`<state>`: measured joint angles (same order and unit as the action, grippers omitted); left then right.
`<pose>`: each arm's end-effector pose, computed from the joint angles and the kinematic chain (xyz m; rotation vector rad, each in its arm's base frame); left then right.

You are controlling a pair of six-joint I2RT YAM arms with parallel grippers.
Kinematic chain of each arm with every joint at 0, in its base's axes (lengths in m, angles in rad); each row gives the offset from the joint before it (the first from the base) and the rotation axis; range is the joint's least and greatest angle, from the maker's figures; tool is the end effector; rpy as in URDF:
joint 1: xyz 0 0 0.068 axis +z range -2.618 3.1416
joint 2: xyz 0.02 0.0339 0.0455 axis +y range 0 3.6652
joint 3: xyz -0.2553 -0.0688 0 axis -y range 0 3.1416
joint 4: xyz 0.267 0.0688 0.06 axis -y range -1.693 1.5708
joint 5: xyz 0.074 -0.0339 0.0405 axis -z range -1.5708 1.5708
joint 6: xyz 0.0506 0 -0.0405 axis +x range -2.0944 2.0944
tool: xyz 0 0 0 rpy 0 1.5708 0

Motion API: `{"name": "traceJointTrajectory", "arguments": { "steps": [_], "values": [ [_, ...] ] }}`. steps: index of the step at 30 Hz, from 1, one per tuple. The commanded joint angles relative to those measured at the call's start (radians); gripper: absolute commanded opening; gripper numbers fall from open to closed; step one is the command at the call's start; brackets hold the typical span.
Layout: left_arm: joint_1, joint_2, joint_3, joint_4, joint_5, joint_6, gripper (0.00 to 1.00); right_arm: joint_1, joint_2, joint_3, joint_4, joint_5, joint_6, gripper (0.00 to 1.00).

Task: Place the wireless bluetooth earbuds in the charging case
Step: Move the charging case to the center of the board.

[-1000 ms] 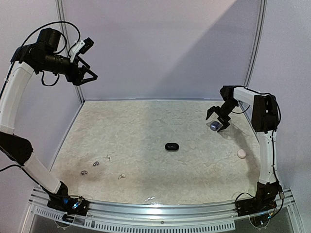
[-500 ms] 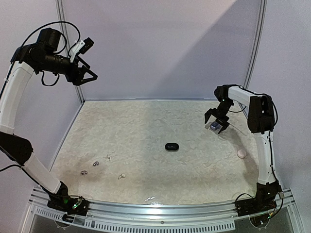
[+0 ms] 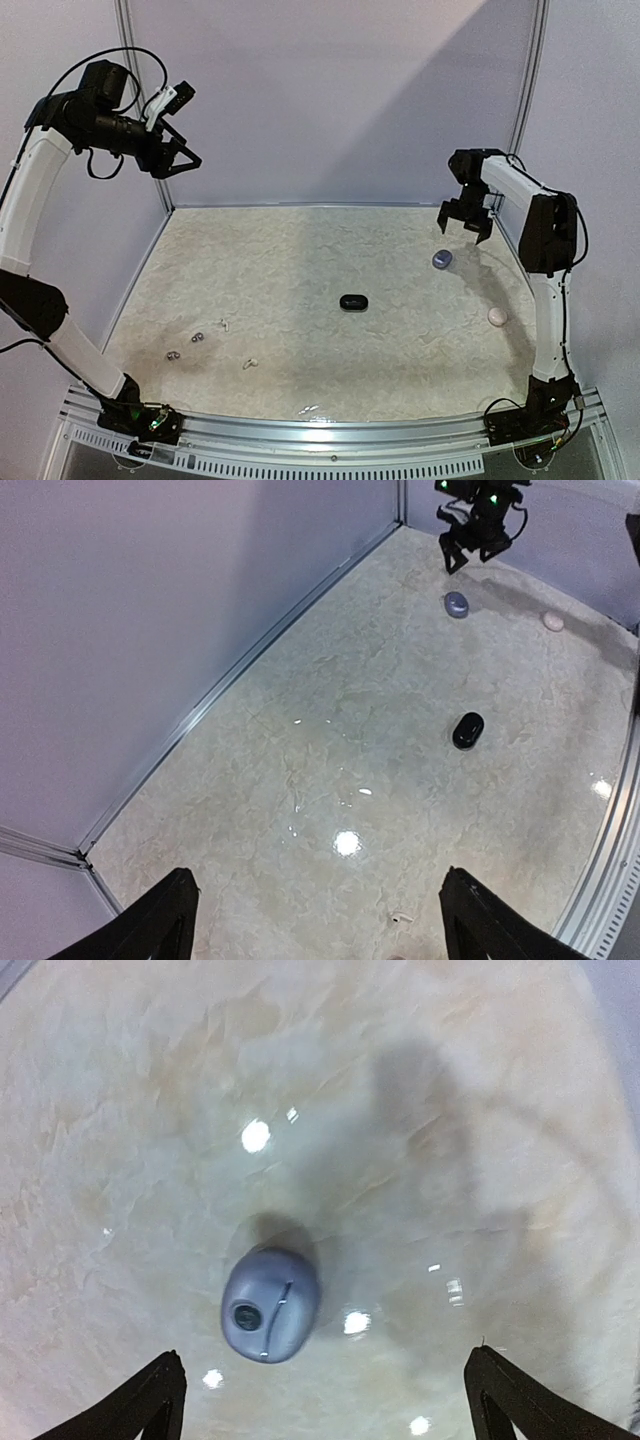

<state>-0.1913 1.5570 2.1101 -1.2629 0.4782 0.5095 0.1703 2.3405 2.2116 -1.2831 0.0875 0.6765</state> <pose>0.2924 -0.0803 0.4826 0.9858 1.9804 -0.3692 0.4835 0.0787 0.1992 0.7514 2.8640 -0.0214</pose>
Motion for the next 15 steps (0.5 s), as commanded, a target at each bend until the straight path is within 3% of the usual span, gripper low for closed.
{"name": "traceJointTrajectory", "arguments": {
  "steps": [1, 5, 7, 11, 15],
  "values": [
    [0.01, 0.004, -0.02, -0.007, -0.026, -0.004, 0.86, 0.02, -0.143, 0.033, -0.041, 0.52, -0.273, 0.99],
    [0.01, -0.011, -0.063, 0.051, -0.038, -0.004, 0.86, 0.025, -0.205, -0.019, 0.04, 1.016, -0.378, 0.99],
    [0.011, -0.024, -0.093, 0.093, -0.017, -0.017, 0.86, 0.026, -0.231, -0.07, 0.222, 1.175, -0.447, 0.99],
    [0.01, -0.103, -0.289, 0.32, -0.003, -0.091, 0.87, 0.026, -0.263, -0.195, 0.636, 1.241, -0.713, 0.99],
    [0.01, -0.201, -0.543, 0.583, -0.047, -0.158, 0.88, 0.026, -0.222, -0.184, 0.788, 1.204, -0.986, 0.99]
  ]
}}
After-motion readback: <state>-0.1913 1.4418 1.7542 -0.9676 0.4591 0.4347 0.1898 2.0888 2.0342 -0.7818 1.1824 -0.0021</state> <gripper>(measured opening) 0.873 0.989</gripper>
